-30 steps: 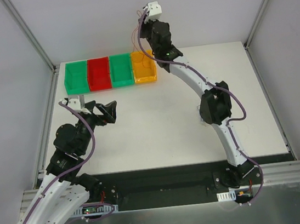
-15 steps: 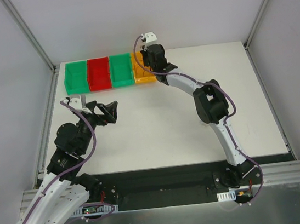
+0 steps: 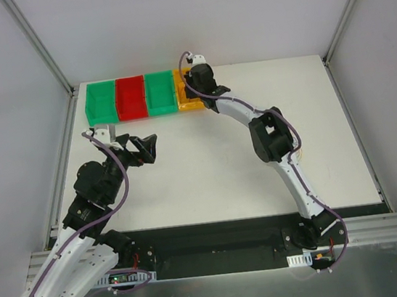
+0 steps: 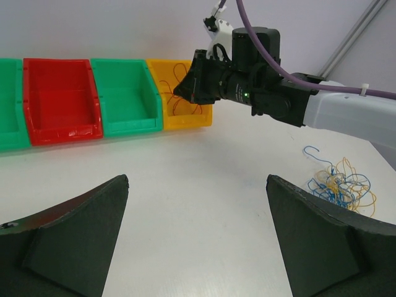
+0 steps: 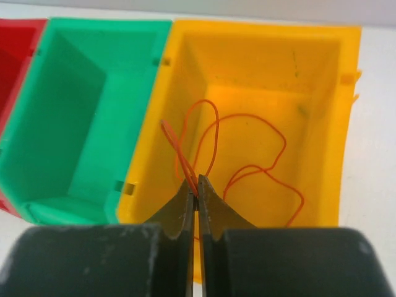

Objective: Untangle the cables

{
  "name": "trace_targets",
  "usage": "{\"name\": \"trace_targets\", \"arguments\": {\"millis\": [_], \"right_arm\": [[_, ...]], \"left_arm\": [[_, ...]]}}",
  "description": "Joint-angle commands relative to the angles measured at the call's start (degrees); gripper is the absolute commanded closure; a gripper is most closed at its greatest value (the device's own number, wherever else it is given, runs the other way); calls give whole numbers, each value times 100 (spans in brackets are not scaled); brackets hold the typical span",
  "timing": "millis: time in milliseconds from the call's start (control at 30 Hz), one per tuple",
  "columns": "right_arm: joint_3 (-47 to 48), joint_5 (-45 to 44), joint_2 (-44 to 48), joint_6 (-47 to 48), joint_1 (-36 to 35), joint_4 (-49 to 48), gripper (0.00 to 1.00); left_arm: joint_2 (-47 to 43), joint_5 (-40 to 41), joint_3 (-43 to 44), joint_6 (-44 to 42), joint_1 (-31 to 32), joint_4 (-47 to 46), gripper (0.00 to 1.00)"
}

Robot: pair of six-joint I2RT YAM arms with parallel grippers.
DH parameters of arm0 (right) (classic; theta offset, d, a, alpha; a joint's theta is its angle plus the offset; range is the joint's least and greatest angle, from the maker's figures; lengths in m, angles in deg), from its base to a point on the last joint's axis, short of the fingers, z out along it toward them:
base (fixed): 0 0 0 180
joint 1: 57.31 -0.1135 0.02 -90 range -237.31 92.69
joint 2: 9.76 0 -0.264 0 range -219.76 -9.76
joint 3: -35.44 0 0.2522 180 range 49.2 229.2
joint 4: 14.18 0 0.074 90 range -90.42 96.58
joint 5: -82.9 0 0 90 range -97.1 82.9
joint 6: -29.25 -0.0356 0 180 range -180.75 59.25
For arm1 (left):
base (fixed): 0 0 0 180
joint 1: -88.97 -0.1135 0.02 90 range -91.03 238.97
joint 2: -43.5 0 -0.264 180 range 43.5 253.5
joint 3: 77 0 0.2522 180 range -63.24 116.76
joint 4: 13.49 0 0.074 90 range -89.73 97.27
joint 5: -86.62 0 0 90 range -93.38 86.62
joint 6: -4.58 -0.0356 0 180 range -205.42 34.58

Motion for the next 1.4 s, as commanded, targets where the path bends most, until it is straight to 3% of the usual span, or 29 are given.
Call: {"name": "trace_targets", "arguments": {"millis": [0,233,367,500,867,1200,1367], "right_arm": [[491,224,-258,-916,179,214,100],[1239,462,-742,-1287,241,584,99],[1081,348,-654,-1287,224,487,76],[1002,190,-540,-1085,171,592,61],[773,-74,93,-637,109,1084,39],[984,-302,374,-109,83,1620,26],[362,-294,839,22,13,1726,26]], "left_arm": [[34,-92,138,87,-22,-109,7],[51,-66,147,87,-31,-100,7],[25,-39,147,78,-31,-91,8],[43,-48,138,78,-31,-91,8],[-36,-13,147,78,-31,-91,8],[-98,-101,147,131,-92,-91,8],[-54,-215,147,201,-101,-82,8]]}}
